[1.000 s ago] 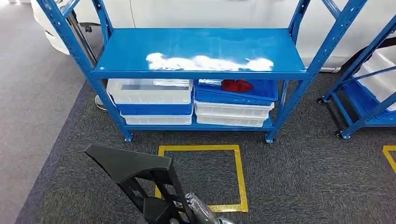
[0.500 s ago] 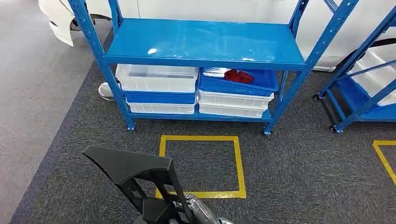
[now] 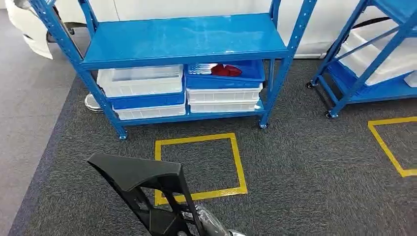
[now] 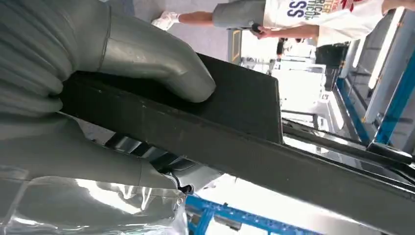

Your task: Take the parts from the cabinet and place them on the table.

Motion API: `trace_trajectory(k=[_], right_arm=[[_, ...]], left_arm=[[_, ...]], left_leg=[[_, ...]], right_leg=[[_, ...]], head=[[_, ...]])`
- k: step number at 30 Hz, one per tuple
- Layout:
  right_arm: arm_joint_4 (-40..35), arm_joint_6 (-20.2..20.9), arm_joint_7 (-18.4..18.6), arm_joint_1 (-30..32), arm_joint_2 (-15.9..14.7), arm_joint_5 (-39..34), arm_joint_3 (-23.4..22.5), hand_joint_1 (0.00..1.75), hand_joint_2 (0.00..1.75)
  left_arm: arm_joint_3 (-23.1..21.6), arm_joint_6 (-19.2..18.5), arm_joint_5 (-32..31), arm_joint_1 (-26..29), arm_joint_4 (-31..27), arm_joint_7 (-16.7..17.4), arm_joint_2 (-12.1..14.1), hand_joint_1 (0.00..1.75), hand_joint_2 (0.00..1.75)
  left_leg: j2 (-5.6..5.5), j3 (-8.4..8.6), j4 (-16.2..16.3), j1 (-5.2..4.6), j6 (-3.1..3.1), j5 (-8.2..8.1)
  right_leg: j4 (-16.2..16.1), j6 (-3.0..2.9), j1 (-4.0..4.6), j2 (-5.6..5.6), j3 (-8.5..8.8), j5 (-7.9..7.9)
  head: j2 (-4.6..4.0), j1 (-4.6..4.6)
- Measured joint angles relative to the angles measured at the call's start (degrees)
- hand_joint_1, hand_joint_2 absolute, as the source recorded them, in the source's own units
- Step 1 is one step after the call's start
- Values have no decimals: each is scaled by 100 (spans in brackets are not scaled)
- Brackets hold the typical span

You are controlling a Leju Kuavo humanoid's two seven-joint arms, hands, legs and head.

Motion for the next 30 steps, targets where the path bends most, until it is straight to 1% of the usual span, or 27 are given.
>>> trace_trajectory(k=[1,2,3,4,5,6,7,9,10,11,12,13,14,15,16,17,18,19,20,21,24,25,26,27,28,29,30], right_arm=[[9,2,0,1,0,-2,-2,175,175],[11,4,0,3,0,-4,-4,175,175],[11,4,0,2,0,-4,-9,175,175],[11,4,0,2,7,-9,-13,175,175],[13,7,0,3,11,-11,-20,175,175],[13,9,0,-3,11,-15,-22,175,175],[11,13,0,-1,11,-17,-24,175,175],[13,11,0,9,11,-20,-35,175,175],[11,11,0,11,7,-20,-39,175,175],[9,11,0,9,7,-22,-44,175,175],[11,11,0,6,7,-24,-48,175,175],[11,11,0,10,7,-24,-48,175,175],[11,13,0,14,7,-24,-50,175,175],[13,13,0,22,7,-28,-52,175,175],[15,11,0,26,7,-28,-55,175,175],[15,11,0,27,7,-28,-55,175,175],[15,13,0,27,7,-28,-57,175,175],[13,11,0,27,7,-29,-57,175,175],[11,13,0,19,7,-28,-57,175,175],[9,15,0,20,9,-31,-57,175,175],[6,70,7,23,13,-39,-57,175,175],[0,94,7,22,15,-42,-57,175,175],[-11,105,9,31,26,-42,-57,175,175],[-13,109,11,11,30,-48,-57,175,175],[-13,111,11,5,42,-50,-57,175,175],[-11,111,13,6,44,-50,-57,175,175],[-5,111,13,10,44,-50,-57,175,175]], left_arm=[[-2,2,-2,-7,0,-2,2,0,175],[-2,2,-2,-3,0,2,4,0,175],[0,4,-2,0,0,2,9,0,175],[0,4,-2,-1,0,2,11,0,175],[-2,4,-2,-5,0,0,13,0,175],[-2,7,-2,2,0,-4,13,0,175],[-2,7,-2,6,0,-4,13,0,175],[-2,15,-2,-2,0,-4,15,0,175],[-2,15,-4,-5,0,-7,-7,0,175],[-2,15,-5,-12,0,-13,-7,0,175],[-2,15,-7,-16,0,-13,-7,0,175],[-2,15,-7,-1,0,-13,-7,0,175],[0,17,-9,13,0,-13,-2,0,175],[-2,15,-9,16,0,-11,2,0,175],[-2,15,-9,14,0,-11,2,0,175],[-2,15,-13,8,0,-11,2,0,175],[-2,15,-18,0,0,-11,2,0,175],[-2,15,-20,-4,0,-11,2,0,175],[-2,15,-22,-5,0,-11,2,0,175],[-2,15,-24,-8,0,-9,2,0,175],[-2,9,-18,-25,0,4,4,0,175],[-2,9,-18,-30,0,2,0,0,175],[-4,13,-18,-25,-2,-4,2,0,175],[-4,20,-15,-23,0,-11,2,0,175],[-4,22,-7,-11,0,-11,2,0,175],[-2,24,-4,11,0,-11,2,0,175],[-2,24,-7,33,0,-7,4,0,175]], left_leg=[[-3,70,-47,0,6,92],[-8,267,-328,0,11,274],[-33,552,-793,2,21,496],[-121,855,-1323,9,35,684],[-372,1058,-1665,28,69,588],[-421,1073,-1685,24,62,638],[-379,1060,-1724,25,66,611],[-294,1041,-1722,6,125,615],[-222,1048,-1785,68,184,657],[-160,1042,-1794,62,223,668],[-104,1030,-1793,61,244,670],[-34,1021,-1793,52,245,670],[37,1012,-1790,45,245,670],[110,1002,-1784,45,244,669],[175,999,-1779,45,241,667],[234,1002,-1776,45,233,662],[296,1014,-1774,45,220,654],[342,1035,-1774,45,202,642],[388,1050,-1777,36,178,630],[425,1044,-1764,-3,138,622],[560,1073,-1801,4,35,631],[622,1110,-1813,0,-14,613],[422,1083,-1724,42,-34,516],[210,957,-1458,42,-35,330],[88,742,-996,41,-35,88],[24,495,-487,39,-41,-122],[-5,281,-76,39,-43,-241]], right_leg=[[27,11,2,62,-38,13],[58,20,0,128,-64,20],[94,25,-4,187,-85,19],[134,37,-8,243,-106,11],[175,64,-12,287,-157,4],[210,94,4,344,-203,16],[231,126,2,383,-215,30],[205,201,-10,479,-249,68],[249,229,-3,454,-268,38],[394,256,9,228,-339,-77],[740,289,-7,104,-515,-292],[1220,320,-33,43,-744,-526],[1651,346,-57,24,-957,-685],[1942,365,-76,15,-1104,-754],[1967,376,-94,5,-1122,-685],[1729,381,-111,-17,-1006,-502],[1217,372,-117,-66,-748,-221],[625,349,-111,-206,-441,44],[242,325,-79,-478,-264,37],[227,272,-27,-530,-276,44],[245,178,6,-324,-345,54],[176,121,-22,-243,-307,89],[134,84,-51,-193,-272,120],[119,48,-54,-139,-274,135],[120,27,-52,-74,-285,146],[121,13,-39,8,-294,149],[126,4,-23,86,-303,152]], head=[[0,0],[0,0],[0,0],[0,0],[0,0],[2,0],[0,0],[0,0],[0,0],[0,2],[0,2],[0,0],[0,2],[0,2],[0,2],[0,2],[0,2],[0,2],[0,2],[0,2],[0,2],[0,0],[0,2],[0,0],[0,0],[0,2],[0,0]])
